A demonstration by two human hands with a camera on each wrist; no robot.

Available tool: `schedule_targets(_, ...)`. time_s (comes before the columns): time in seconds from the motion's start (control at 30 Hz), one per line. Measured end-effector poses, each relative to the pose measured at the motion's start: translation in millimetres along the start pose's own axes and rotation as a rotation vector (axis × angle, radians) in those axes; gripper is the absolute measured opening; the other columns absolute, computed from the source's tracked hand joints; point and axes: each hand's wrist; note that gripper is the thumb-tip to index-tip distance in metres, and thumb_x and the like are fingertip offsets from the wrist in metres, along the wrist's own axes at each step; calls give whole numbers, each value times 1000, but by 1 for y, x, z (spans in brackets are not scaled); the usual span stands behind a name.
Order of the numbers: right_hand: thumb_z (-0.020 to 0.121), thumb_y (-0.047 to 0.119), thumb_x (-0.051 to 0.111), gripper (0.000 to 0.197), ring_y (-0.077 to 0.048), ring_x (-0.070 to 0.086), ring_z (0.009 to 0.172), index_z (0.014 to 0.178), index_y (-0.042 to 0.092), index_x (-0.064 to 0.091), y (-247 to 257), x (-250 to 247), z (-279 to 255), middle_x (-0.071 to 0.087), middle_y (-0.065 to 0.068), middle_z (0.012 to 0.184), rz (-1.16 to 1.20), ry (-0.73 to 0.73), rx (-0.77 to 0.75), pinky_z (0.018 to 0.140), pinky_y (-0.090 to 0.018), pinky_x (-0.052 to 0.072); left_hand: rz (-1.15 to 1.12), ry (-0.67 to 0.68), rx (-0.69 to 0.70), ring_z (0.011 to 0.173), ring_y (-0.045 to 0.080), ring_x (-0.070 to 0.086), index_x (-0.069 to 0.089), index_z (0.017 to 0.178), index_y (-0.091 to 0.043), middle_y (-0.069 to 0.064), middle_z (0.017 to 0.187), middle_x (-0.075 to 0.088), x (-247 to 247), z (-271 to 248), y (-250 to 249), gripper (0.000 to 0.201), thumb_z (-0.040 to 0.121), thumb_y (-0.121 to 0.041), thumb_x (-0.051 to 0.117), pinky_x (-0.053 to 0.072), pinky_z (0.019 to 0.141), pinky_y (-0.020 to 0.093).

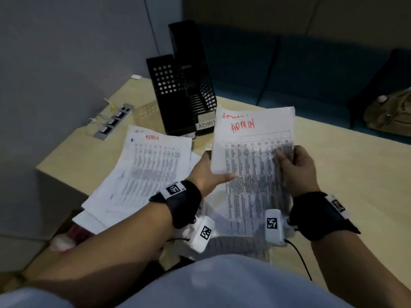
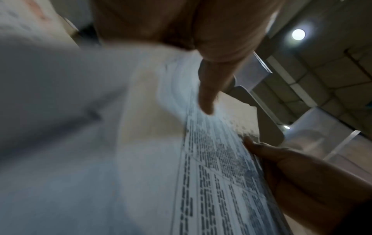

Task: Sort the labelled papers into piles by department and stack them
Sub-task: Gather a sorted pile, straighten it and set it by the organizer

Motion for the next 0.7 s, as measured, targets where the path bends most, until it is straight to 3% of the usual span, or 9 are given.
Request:
schedule_targets(0.07,92,21,59,8,-18,57,71,98,18,55,-1,34,-7,62,-5,82,43,43,78,65,-36,48,38,-139,-25,110,25,61,52,124,-11,6,119,64,-33,5,10,48,82,-19,72,47,98,39)
schedule_targets(0.17,89,26,65,43,-21,60,88,124,16,43,-19,55,-11,58,-7,107,-61,-58,195,78,-38,51,40,-334,-99,93,26,60,59,119,-3,15,109,65,-100,14,21,33,89,-14,63,47,82,31)
schedule_targets(0.27,64,48,82,91,-41,51,113,131,5,39,-52,48,-16,49,-23,126,-478,-227,429,96,-47,45,174,-448,-182,89,26,57,60,122,-3,18,111,64,-174,20,40,37,89,-18,63,43,77,30)
schedule_targets(0.37,33,70,83,124,-43,50,114,124,-3,41,-65,51,-26,49,-30,123,-735,-191,668,97,-50,44,432,-463,-327,92,31,59,62,120,-4,19,112,65,-230,21,68,37,88,-23,64,45,80,33)
schedule_targets(0.5,37,44,95,114,-41,51,115,121,-5,35,-70,66,-28,50,-30,121,-784,-165,687,95,-46,44,711,-497,-460,96,38,63,67,110,-4,21,106,67,-256,29,103,48,74,-34,77,51,84,35)
schedule_targets(0.6,35,31,98,95,-28,60,89,101,7,34,-83,69,-24,58,-20,98,-583,-164,719,81,-43,56,775,-499,-514,113,40,52,50,122,-6,18,121,54,-254,38,122,87,55,-48,87,48,94,45)
schedule_targets(0.67,38,30,96,75,-21,53,68,82,10,39,-85,66,-20,56,-13,80,-550,-120,731,66,-41,55,711,-502,-484,120,40,47,44,129,-8,16,129,49,-252,46,134,102,47,-48,91,45,98,48)
schedule_targets(0.7,45,26,95,62,-22,53,65,76,8,44,-84,65,-18,57,-12,76,-517,-110,736,62,-37,53,693,-484,-477,117,41,49,46,127,-8,17,128,50,-251,49,137,105,43,-50,91,46,96,49)
Point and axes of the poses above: each hand's wrist, its own z-axis towards the middle knuckle, its own x-axis out of the palm, y = z × x
